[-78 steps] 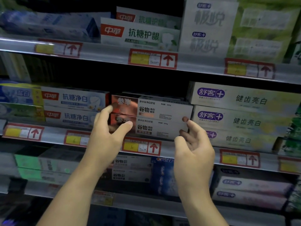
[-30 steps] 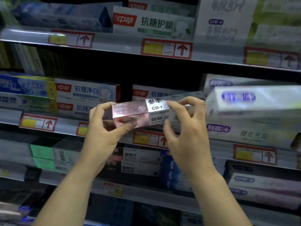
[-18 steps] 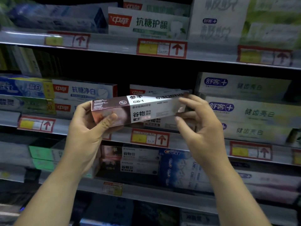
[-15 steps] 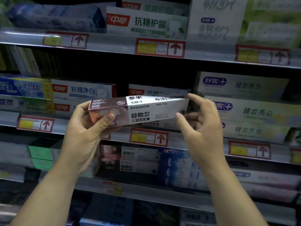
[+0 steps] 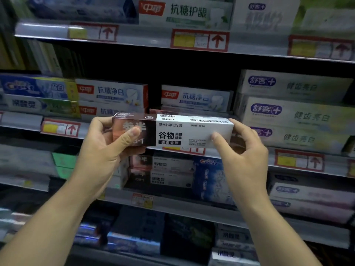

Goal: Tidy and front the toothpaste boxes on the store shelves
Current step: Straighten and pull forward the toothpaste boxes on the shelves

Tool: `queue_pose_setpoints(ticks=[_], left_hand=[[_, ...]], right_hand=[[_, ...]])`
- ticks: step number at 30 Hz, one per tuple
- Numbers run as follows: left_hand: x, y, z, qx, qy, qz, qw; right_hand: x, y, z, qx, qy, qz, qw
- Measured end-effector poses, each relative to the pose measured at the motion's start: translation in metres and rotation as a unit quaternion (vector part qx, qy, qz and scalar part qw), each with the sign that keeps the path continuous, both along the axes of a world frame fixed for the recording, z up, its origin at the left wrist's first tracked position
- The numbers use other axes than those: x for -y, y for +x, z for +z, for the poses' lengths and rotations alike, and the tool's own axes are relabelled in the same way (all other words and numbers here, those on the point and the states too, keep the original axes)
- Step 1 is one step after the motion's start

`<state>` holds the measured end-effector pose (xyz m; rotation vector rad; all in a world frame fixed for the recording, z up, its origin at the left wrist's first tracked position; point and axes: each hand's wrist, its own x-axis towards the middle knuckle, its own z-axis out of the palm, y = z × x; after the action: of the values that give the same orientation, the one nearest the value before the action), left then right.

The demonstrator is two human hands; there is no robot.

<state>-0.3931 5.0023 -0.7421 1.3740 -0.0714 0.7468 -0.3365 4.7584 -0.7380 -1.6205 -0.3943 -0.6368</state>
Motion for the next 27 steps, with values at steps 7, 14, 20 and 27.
queue_pose_setpoints(ticks=[7, 14, 20, 27], left_hand=[[-0.019, -0.037, -0.016, -0.07, 0.116, 0.111, 0.984], [-0.021, -0.055, -0.063, -0.181, 0.111, 0.151, 0.965], [-0.028, -0.042, -0.116, -0.271, 0.081, 0.181, 0.942], [-0.026, -0.023, -0.138, -0.303, 0.123, 0.158, 0.932]], right_hand=[[-0.007, -0.019, -0.032, -0.095, 0.048, 0.072, 0.992], [-0.019, -0.026, -0.052, -0.156, 0.003, 0.052, 0.986], [-0.024, -0.024, -0.087, -0.258, -0.014, 0.081, 0.963], [-0.028, -0.014, -0.114, -0.326, 0.012, 0.093, 0.941]])
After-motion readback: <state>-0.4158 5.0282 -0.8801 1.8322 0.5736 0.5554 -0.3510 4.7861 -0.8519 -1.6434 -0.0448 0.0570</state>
